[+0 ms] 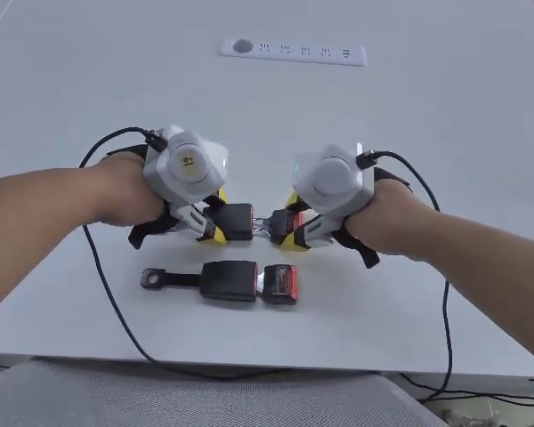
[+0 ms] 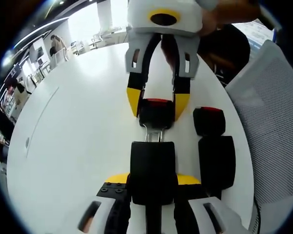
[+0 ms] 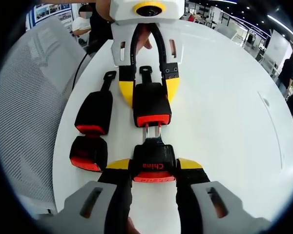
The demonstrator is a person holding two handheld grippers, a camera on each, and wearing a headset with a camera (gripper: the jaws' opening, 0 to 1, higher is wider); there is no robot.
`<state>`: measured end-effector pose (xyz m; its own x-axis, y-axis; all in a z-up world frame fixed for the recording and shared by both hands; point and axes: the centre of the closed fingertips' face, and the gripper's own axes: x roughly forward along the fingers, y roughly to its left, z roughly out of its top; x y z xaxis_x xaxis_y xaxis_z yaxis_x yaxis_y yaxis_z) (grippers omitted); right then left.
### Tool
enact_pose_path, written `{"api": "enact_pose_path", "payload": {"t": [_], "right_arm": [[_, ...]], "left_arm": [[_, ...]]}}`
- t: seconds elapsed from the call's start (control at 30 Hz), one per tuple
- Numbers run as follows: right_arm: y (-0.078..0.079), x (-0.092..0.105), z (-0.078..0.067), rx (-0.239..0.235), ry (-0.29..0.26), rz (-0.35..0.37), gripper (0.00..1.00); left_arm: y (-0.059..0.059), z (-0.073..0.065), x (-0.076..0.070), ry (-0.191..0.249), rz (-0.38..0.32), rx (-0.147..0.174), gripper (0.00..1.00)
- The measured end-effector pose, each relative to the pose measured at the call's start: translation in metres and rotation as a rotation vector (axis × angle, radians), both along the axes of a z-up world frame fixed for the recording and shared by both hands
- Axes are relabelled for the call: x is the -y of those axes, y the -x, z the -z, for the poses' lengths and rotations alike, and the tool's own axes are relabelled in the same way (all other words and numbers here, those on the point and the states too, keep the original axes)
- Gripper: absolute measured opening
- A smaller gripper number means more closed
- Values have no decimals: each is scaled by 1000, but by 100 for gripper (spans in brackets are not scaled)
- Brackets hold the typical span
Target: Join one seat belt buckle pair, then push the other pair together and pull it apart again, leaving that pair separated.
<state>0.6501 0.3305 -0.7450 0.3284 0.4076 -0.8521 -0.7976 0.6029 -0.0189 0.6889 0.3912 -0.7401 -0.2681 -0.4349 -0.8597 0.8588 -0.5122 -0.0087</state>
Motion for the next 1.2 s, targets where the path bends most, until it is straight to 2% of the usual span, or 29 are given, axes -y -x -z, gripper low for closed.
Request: {"api": "enact_pose_path", "payload": {"t": [0.2, 0.4, 0.53, 0.83, 1.0, 1.2], "right_arm": [[8, 18, 2, -5, 7, 11, 33], [25, 34, 0, -17, 31, 13, 33], [34, 43, 0, -15, 27, 17, 33], [52, 66, 1, -48, 48, 37, 34], [59, 76, 1, -62, 54, 59, 34], [59, 76, 0, -53, 44, 76, 34]], "left_arm": [[-1, 0, 0, -1, -4, -1, 33], [-1, 0, 0, -2, -6, 0, 33], [-1, 1, -1, -2, -8, -2, 33], [-2, 1, 0, -9, -6, 4, 33], [-2, 1, 0, -14, -5, 8, 34], [-1, 1, 0, -23, -1, 17, 34]]}}
